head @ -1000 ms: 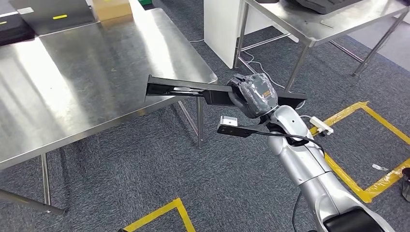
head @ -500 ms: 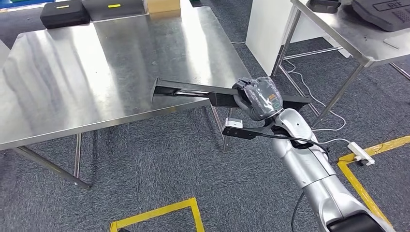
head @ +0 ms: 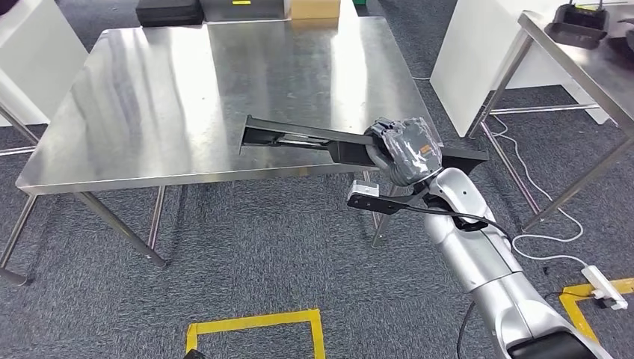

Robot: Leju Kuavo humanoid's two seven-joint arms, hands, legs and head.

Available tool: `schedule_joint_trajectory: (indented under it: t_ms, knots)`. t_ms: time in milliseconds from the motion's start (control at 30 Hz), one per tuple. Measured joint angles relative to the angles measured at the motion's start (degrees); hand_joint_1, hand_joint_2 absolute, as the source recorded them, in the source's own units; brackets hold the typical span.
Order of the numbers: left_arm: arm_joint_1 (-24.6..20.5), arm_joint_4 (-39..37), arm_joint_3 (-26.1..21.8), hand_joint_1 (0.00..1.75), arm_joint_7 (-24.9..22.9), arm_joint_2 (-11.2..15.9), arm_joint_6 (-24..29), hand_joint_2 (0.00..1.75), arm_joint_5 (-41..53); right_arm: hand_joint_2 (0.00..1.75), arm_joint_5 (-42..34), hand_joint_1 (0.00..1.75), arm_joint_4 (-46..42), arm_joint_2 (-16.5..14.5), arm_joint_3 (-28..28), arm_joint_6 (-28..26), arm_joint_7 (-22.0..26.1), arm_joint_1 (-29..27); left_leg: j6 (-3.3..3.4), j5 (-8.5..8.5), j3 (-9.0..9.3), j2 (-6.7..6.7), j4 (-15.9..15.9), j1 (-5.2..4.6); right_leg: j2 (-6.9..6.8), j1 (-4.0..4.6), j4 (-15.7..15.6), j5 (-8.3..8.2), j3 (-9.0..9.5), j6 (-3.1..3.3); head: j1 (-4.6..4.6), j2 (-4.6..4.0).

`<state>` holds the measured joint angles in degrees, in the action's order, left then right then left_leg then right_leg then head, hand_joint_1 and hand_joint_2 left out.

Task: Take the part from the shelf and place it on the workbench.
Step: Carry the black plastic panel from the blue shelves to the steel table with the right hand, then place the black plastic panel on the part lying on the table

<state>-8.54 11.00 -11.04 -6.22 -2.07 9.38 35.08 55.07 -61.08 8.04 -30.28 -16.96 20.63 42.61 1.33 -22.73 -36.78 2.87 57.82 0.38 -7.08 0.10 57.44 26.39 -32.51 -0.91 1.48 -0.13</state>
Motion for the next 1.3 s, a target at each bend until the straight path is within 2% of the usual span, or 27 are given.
schedule_joint_trajectory:
  t_ms: [33,67,133,200,233,267,300,367,400,433,500,533,633,1133,1200,1267,1300]
  knots:
    - [0.0,0.0,0.0,0.00,0.0,0.0,-0.1,1.75,0.0,1.75,-0.1,1.75,-0.1,0.0,0.1,0.0,0.0,0.0,0.40,0.14,0.19,-0.51,-0.3,0.09,0.72,-0.07,0.4,0.34,-0.07,-0.27,-0.05,0.00]
    - [0.0,0.0,0.0,0.00,0.0,-0.1,-0.1,1.75,0.0,1.75,-0.1,1.75,-0.1,0.1,0.2,0.0,0.0,0.0,0.79,0.34,0.41,-0.94,-0.6,0.24,2.12,-0.16,1.7,1.09,-0.60,-0.35,-0.05,0.00]
    - [-0.3,0.0,0.0,0.00,0.0,-0.1,0.2,1.75,0.0,1.75,-0.3,1.75,0.0,0.4,0.3,0.0,0.0,0.0,1.30,0.54,0.66,-1.84,-0.9,0.40,5.46,-0.51,8.1,3.89,-3.69,-0.11,-0.18,0.00]
    - [-0.5,0.0,-0.2,0.00,0.0,-0.1,0.6,1.75,-0.1,1.75,-0.5,1.75,0.5,0.7,0.4,-0.1,-0.1,-0.1,1.47,0.50,0.68,-2.93,-0.9,0.41,6.60,-0.68,15.8,6.36,-7.96,-0.02,-0.29,0.00]
    - [-0.5,0.0,-0.3,0.00,0.0,-0.1,0.7,1.75,-0.1,1.75,-0.5,1.75,0.8,0.9,0.5,-0.1,-0.1,-0.1,1.45,0.44,0.70,-3.47,-0.9,0.41,6.73,-0.69,17.4,6.41,-9.18,-0.31,-0.33,0.00]
    - [-0.5,0.0,-0.5,0.00,0.0,-0.1,0.8,1.75,-0.1,1.75,-0.5,1.75,1.1,0.9,0.6,-0.1,-0.1,-0.1,1.38,0.37,0.75,-3.93,-0.8,0.42,6.77,-0.72,16.4,5.43,-9.22,-0.78,-0.36,0.00]
    - [-0.5,0.0,-0.6,0.00,0.0,-0.2,0.8,1.75,-0.2,1.75,-0.6,1.75,1.3,1.0,0.7,-0.2,0.0,-0.1,1.26,0.27,0.84,-4.34,-0.8,0.45,6.79,-0.79,13.3,3.72,-8.24,-1.30,-0.37,0.00]
    - [-0.5,0.0,-0.8,0.00,0.0,-0.2,0.9,1.75,-0.2,1.75,-0.6,1.75,1.7,0.9,0.9,-0.2,0.2,0.2,0.83,-0.02,0.90,-4.96,-0.6,0.35,6.92,-0.97,5.0,-0.10,-4.91,-2.04,-0.42,0.00]
    - [-0.5,0.0,-0.9,0.00,0.0,-0.1,0.9,1.75,-0.1,1.75,-0.6,1.75,1.8,0.9,0.9,-0.3,0.2,0.3,0.59,-0.25,0.84,-5.17,-0.3,0.23,6.98,-1.06,2.2,-1.41,-3.67,-1.96,-0.38,0.00]
    - [-0.5,0.0,-0.9,0.00,0.0,-0.1,1.0,1.75,-0.1,1.75,-0.6,1.75,2.0,0.8,0.9,-0.4,0.2,0.3,0.61,-0.47,0.77,-5.30,-0.1,0.09,7.03,-1.14,0.6,-2.14,-3.00,-1.74,-0.29,0.00]
    - [-0.4,0.0,-1.0,0.00,0.0,0.0,1.2,1.75,-0.1,1.75,-0.5,1.75,2.2,0.7,0.9,-0.4,0.2,0.3,0.92,-0.73,0.71,-5.37,0.1,0.08,7.05,-1.09,0.2,-2.56,-2.76,-1.25,-0.12,0.00]
    - [-0.4,0.0,-1.0,0.00,0.0,0.1,1.2,1.75,0.0,1.75,-0.5,1.75,2.2,0.6,0.9,-0.4,0.2,0.3,1.16,-0.75,0.75,-5.33,0.1,0.15,7.09,-1.00,0.2,-2.57,-2.75,-1.19,-0.10,0.00]
    - [-0.4,0.0,-1.0,0.00,0.2,0.0,1.3,1.75,0.0,1.75,-0.4,1.75,2.4,0.4,0.9,-0.4,0.2,0.4,1.17,-0.74,0.95,-5.11,-0.2,0.27,7.30,-0.80,0.2,-2.55,-2.74,-1.12,-0.11,0.00]
    - [-0.5,0.0,-1.1,0.00,0.3,0.0,1.4,1.75,0.0,1.75,-0.2,1.75,2.6,0.2,0.8,-0.4,0.3,0.5,1.15,-0.72,1.13,-5.03,-0.4,0.27,7.41,-0.79,0.2,-2.53,-2.74,-1.08,-0.08,0.00]
    - [-0.5,0.0,-1.3,0.00,0.2,0.0,1.8,1.75,0.0,1.75,-0.1,1.75,3.0,0.1,0.7,-0.3,0.5,0.7,1.06,-0.67,1.17,-5.02,-0.5,0.29,7.41,-0.73,0.2,-2.50,-2.75,-1.00,-0.09,0.00]
    - [-0.5,0.0,-1.7,0.00,0.1,0.0,2.0,1.75,0.2,1.75,-0.4,1.75,3.8,-0.3,0.4,0.2,0.7,1.2,0.65,-0.71,1.14,-5.02,-0.6,0.33,7.40,-0.81,0.0,-2.50,-2.69,-0.96,-0.10,0.00]
    - [-0.4,0.0,-1.9,0.00,0.1,0.1,2.0,1.75,0.2,1.75,-0.7,1.75,4.3,-0.6,0.4,0.4,0.9,1.6,0.75,-0.94,1.47,-5.05,-1.2,0.31,7.37,-0.81,0.3,-3.01,-2.51,-1.35,-0.12,0.00]
